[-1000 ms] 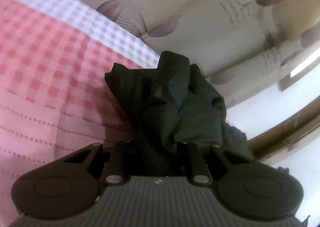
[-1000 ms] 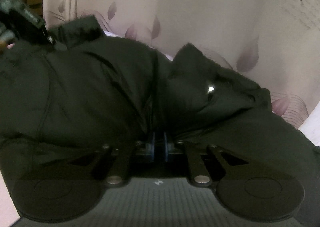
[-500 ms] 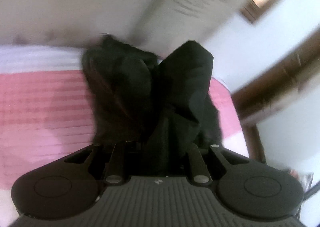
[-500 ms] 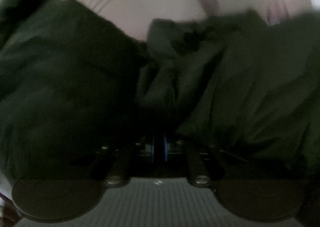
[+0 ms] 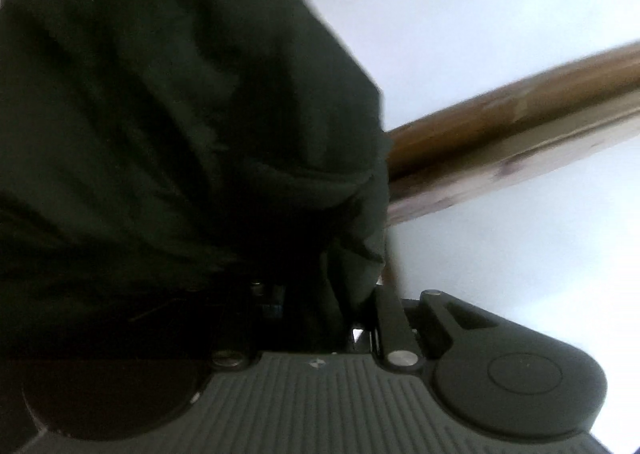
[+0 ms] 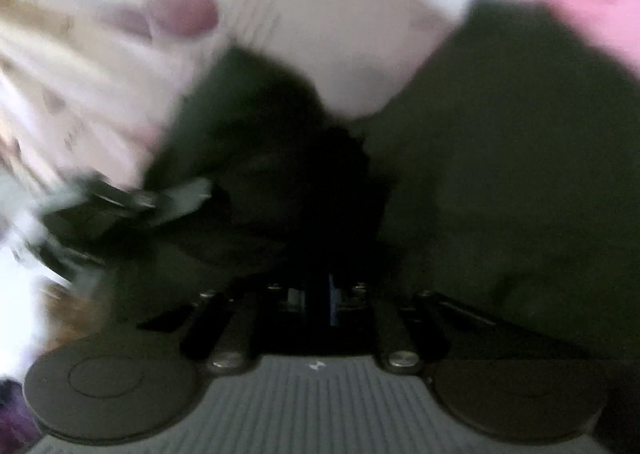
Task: Fold large clothes
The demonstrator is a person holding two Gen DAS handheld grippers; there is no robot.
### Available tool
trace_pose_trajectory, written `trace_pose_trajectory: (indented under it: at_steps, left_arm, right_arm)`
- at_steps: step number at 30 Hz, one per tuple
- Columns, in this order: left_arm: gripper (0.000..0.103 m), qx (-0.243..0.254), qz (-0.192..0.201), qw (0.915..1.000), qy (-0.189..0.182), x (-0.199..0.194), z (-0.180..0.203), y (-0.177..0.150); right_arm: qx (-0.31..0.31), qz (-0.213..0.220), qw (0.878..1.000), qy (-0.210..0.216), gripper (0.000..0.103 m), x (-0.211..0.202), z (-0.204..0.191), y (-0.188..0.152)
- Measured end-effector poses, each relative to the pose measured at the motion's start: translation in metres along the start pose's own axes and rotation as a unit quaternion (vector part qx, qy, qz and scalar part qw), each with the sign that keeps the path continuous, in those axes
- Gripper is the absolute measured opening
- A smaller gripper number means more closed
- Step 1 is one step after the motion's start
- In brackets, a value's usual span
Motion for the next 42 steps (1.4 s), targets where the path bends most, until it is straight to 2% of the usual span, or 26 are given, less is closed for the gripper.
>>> trace_pose_trajectory:
  at_steps: [1,3,5,6,8,9,10,11,13,16,17,19,22,24,27,29,32,33,34,35,37,38,39,40,42]
  left_arm:
    - [0.023,0.0,0.013,0.9997,-0.022,0.002,-0.009,-0.001]
    - [0.024,0.01,0.044,0.9968,-0.066,0.003,-0.02,-0.002]
    - [0.029,0.022,0.081,0.991,-0.104,0.0,-0.026,-0.005]
    - [0.032,0.023,0.096,0.9877,-0.122,-0.001,-0.027,-0.007]
    - [0.042,0.001,0.127,0.9767,-0.173,-0.008,-0.032,-0.011]
    - [0.045,-0.022,0.147,0.9664,-0.21,-0.012,-0.035,-0.013]
    - [0.053,-0.041,0.165,0.9567,-0.236,-0.017,-0.039,-0.014]
    - [0.055,-0.055,0.187,0.9474,-0.254,-0.021,-0.045,-0.016]
    - [0.055,-0.074,0.216,0.9374,-0.263,-0.028,-0.054,-0.023]
    - [0.055,-0.108,0.245,0.9208,-0.283,-0.047,-0.062,-0.04]
    - [0.055,-0.101,0.258,0.9204,-0.276,-0.057,-0.062,-0.045]
    - [0.055,-0.07,0.284,0.9258,-0.24,-0.079,-0.065,-0.066]
    - [0.055,-0.039,0.264,0.9432,-0.197,-0.087,-0.07,-0.1]
    - [0.055,-0.025,0.242,0.9488,-0.202,-0.084,-0.071,-0.117]
    - [0.055,0.012,0.212,0.9579,-0.194,-0.068,-0.065,-0.139]
    - [0.055,0.009,0.189,0.9612,-0.201,-0.05,-0.069,-0.148]
    - [0.054,0.014,0.176,0.9651,-0.194,-0.031,-0.072,-0.157]
    - [0.054,0.018,0.173,0.9662,-0.19,-0.026,-0.073,-0.159]
    - [0.054,0.026,0.173,0.9676,-0.181,-0.023,-0.072,-0.161]
    - [0.054,0.032,0.177,0.9681,-0.174,-0.023,-0.069,-0.159]
    - [0.054,0.032,0.178,0.9692,-0.167,-0.025,-0.068,-0.16]
    - [0.055,0.03,0.177,0.9695,-0.167,-0.029,-0.068,-0.163]
    - [0.055,0.031,0.178,0.97,-0.162,-0.032,-0.067,-0.166]
    - [0.055,0.033,0.18,0.9707,-0.155,-0.038,-0.067,-0.167]
    - [0.071,0.052,0.187,0.972,-0.132,-0.052,-0.068,-0.173]
  right_arm:
    - [0.011,0.015,1.0,0.008,0.023,-0.016,0.003,-0.002]
    - [0.02,0.039,0.999,0.018,0.065,-0.041,0.002,-0.004]
    - [0.013,0.053,0.998,0.022,0.081,-0.052,-0.003,-0.004]
    - [0.008,0.054,0.998,0.02,0.086,-0.057,-0.006,-0.001]
    - [-0.002,0.049,0.999,0.017,0.087,-0.05,-0.017,0.0]
    - [-0.005,0.045,0.999,0.022,0.087,-0.039,-0.023,0.003]
    - [-0.009,0.041,0.999,0.026,0.087,-0.035,-0.028,0.005]
    - [-0.012,0.037,0.999,0.025,0.088,-0.03,-0.03,0.005]
    - [-0.02,0.024,0.999,0.022,0.096,-0.014,-0.033,0.007]
    - [-0.027,0.006,1.0,0.002,0.097,0.004,-0.035,0.013]
    - [-0.027,0.0,1.0,0.004,0.097,0.008,-0.037,0.015]
    - [-0.027,-0.008,1.0,-0.004,0.097,0.011,-0.041,0.017]
    - [-0.041,-0.023,0.999,-0.013,0.097,0.015,-0.053,0.024]
    - [-0.048,-0.036,0.998,-0.022,0.097,0.02,-0.06,0.028]
    - [-0.052,-0.089,0.993,-0.05,0.097,0.038,-0.069,0.036]
    - [-0.065,-0.115,0.99,-0.057,0.098,0.06,-0.074,0.045]
    - [-0.122,-0.171,0.973,-0.093,0.096,0.094,-0.078,0.051]
    - [-0.149,-0.188,0.965,-0.103,0.084,0.104,-0.079,0.049]
    - [-0.193,-0.205,0.951,-0.129,0.071,0.115,-0.081,0.045]
    - [-0.233,-0.218,0.936,-0.149,0.053,0.122,-0.08,0.041]
    - [-0.264,-0.227,0.925,-0.153,0.045,0.13,-0.084,0.04]
    - [-0.286,-0.228,0.918,-0.156,0.038,0.132,-0.092,0.041]
    - [-0.312,-0.221,0.911,-0.154,0.029,0.131,-0.103,0.044]
    - [-0.33,-0.21,0.908,-0.149,0.026,0.13,-0.114,0.048]
    - [-0.354,-0.177,0.909,-0.132,0.018,0.12,-0.135,0.059]
Point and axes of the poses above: each gripper's, at about its wrist camera, not at the fingertips, and x roughly the way its jaws point, z to its right, y to its top, the point moved 6 cm from there along x, roughly the way its jaws point, and after that the axes turned 7 degrees about -x, right-handed, at the moved point
